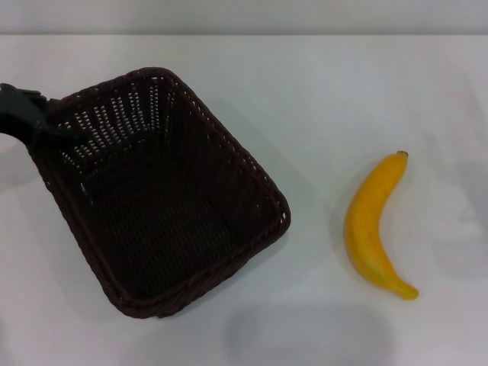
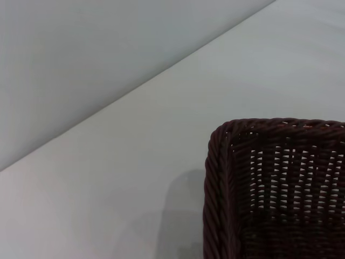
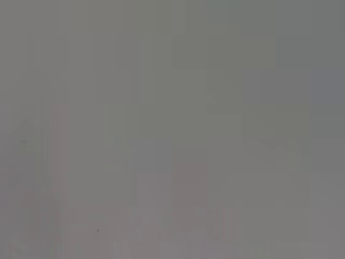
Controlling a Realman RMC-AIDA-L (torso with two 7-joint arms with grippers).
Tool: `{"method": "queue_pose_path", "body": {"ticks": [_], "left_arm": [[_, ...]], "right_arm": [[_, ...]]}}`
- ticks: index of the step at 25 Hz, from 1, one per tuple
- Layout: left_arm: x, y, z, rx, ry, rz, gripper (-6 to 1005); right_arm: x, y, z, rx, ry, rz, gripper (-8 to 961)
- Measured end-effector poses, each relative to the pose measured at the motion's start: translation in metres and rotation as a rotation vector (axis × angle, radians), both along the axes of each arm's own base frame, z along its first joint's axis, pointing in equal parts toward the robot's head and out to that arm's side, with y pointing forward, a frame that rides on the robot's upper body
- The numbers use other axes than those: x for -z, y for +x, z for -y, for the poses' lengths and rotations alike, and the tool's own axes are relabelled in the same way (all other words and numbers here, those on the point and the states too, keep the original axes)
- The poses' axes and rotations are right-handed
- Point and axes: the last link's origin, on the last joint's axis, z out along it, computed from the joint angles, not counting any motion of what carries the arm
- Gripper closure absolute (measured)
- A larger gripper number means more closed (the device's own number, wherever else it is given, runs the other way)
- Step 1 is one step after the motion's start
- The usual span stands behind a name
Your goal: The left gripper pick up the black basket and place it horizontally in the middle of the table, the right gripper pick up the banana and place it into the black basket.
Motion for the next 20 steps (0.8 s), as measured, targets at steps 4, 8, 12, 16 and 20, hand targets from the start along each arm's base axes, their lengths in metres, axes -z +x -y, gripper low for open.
{"method": "queue_pose_path", "body": {"ticks": [4, 8, 12, 16, 20], "left_arm": [[-0.0006, -0.0023, 0.0013, -0.007, 0.005, 0.002, 226], [-0.0009, -0.0026, 0.0014, -0.013, 0.007, 0.006, 272], [-0.0007, -0.0036, 0.0022, -0.018, 0.007, 0.008, 477], [-0.0006, -0.0035, 0.0023, -0.022, 0.009, 0.012, 659], [0.0028, -0.0016, 0.0025, -0.021, 0.006, 0.018, 727]], "right_arm": [[0.0004, 0.0013, 0.0003, 0.008, -0.003, 0.001, 157], [0.0008, 0.002, 0.0002, 0.013, -0.005, 0.001, 157], [0.0007, 0.0016, -0.0004, 0.011, -0.005, 0.001, 158], [0.0008, 0.0008, -0.0005, 0.006, -0.005, -0.001, 158], [0.0009, -0.0012, -0.0017, -0.003, -0.008, -0.008, 158]]}}
